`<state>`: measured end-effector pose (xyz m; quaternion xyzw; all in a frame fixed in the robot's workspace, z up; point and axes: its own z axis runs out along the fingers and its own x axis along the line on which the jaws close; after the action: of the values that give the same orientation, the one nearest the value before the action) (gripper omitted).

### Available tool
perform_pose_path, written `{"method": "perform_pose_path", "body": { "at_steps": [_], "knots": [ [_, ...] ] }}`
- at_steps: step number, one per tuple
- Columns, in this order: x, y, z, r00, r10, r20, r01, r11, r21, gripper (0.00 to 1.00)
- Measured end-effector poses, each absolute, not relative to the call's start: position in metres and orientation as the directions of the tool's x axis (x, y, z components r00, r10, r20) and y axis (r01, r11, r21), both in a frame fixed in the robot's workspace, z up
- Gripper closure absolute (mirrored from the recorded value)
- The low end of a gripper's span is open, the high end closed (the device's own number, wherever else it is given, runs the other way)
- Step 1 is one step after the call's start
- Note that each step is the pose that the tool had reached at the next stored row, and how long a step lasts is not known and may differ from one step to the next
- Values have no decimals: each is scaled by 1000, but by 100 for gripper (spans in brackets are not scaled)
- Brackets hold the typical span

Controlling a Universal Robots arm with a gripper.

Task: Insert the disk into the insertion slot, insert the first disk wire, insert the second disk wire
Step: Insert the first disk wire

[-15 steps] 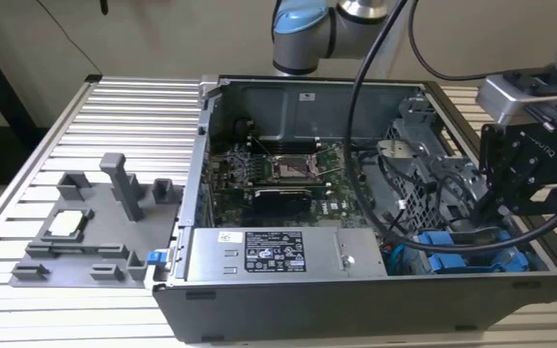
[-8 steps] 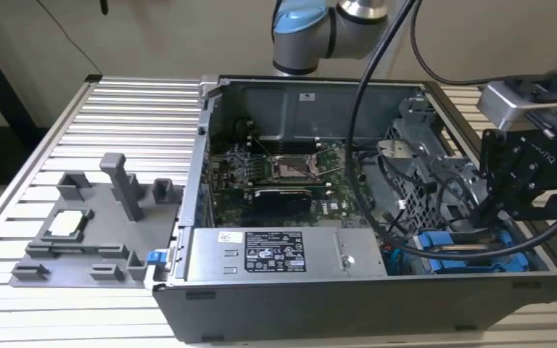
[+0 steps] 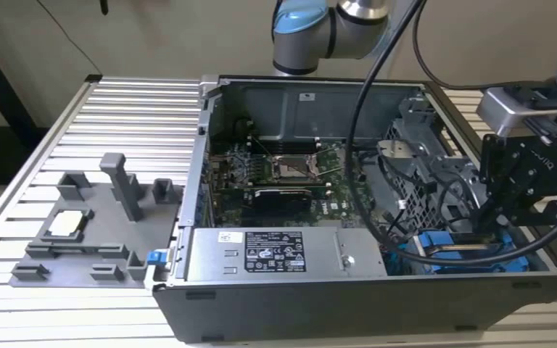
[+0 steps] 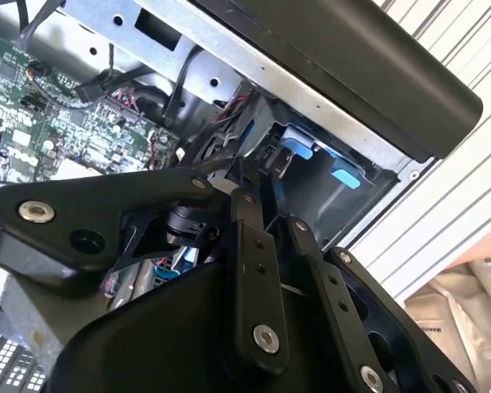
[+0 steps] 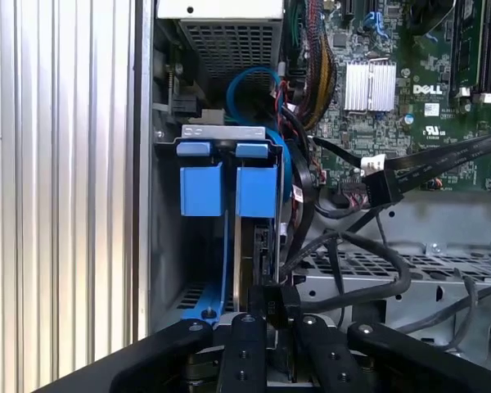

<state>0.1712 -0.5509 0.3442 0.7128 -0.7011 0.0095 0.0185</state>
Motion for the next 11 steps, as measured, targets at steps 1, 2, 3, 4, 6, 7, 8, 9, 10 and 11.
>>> {"method": "perform_pose_path", "body": {
  "at_steps": [1,2,3,4,6,7,8,9,10,11],
  "knots": [
    [171,-551,343,13,-999,39,-1000,-12,13,81],
    [171,-551,343,9,-999,40,-1000,-8,13,81],
    [172,-551,342,5,-999,40,-1000,-5,13,81],
    [172,-552,341,2,-999,40,-1000,-2,14,81],
    [173,-552,340,-1,-999,40,-1000,2,14,81],
    [173,-552,340,-4,-999,40,-1000,4,14,81],
    [174,-552,340,-6,-999,40,-1000,7,15,81],
    [174,-552,340,-8,-999,40,-1000,9,15,81],
    [175,-552,340,-10,-999,40,-1000,11,15,81],
    [175,-552,339,-11,-999,40,-1000,12,16,81]
  ]
}}
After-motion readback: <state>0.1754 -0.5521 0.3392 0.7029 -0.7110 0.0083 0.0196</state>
